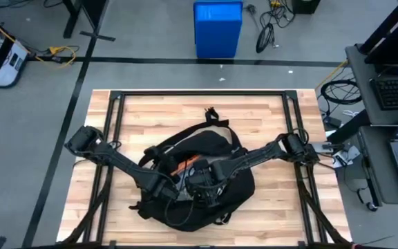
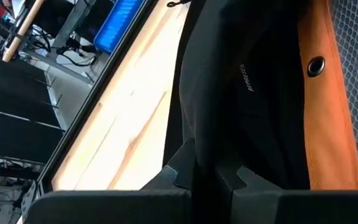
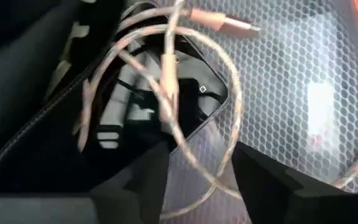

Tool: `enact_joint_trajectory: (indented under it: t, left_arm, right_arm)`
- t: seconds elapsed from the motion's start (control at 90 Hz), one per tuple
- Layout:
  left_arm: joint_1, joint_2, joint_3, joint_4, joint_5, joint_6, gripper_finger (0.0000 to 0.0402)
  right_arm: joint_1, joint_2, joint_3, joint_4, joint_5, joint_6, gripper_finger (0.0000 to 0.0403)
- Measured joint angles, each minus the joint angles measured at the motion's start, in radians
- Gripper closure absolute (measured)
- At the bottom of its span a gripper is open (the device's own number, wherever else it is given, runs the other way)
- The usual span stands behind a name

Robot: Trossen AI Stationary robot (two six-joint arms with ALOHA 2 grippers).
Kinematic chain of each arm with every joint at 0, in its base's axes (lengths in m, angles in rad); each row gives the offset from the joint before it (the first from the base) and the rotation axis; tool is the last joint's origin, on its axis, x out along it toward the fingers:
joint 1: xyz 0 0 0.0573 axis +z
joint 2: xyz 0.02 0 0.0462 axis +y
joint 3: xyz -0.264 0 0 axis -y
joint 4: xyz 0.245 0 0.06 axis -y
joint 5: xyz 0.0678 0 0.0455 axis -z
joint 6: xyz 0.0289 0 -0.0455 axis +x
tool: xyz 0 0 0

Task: Unpack backpack
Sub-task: Remove the pink charger cable form the black backpack

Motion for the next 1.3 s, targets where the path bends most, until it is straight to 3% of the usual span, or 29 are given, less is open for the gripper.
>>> enact_joint_trajectory:
  t: [0.256, 0.511, 0.867, 1.011, 1.3]
  left_arm:
    - [-0.001, 0.0, 0.0, 0.001, 0.0, 0.0, 0.0398]
    - [-0.001, 0.0, 0.0, 0.005, 0.0, 0.0, 0.0398]
    - [-0.001, 0.0, 0.0, 0.005, -0.001, 0.0, 0.0398]
    - [-0.001, 0.0, 0.0, 0.007, 0.001, 0.0, 0.0398]
    - [-0.001, 0.0, 0.0, 0.009, 0.016, -0.001, 0.0398]
  right_arm:
    - [0.0, -0.002, -0.002, -0.014, 0.008, -0.024, 0.0392]
    - [0.018, -0.059, -0.008, -0.073, 0.047, -0.032, 0.0401]
    - [0.075, -0.306, -0.007, -0.183, 0.217, 0.042, 0.0402]
    - [0.104, -0.415, -0.006, -0.209, 0.344, 0.05, 0.0403]
    - [0.115, -0.605, -0.005, -0.271, 0.752, 0.145, 0.0403]
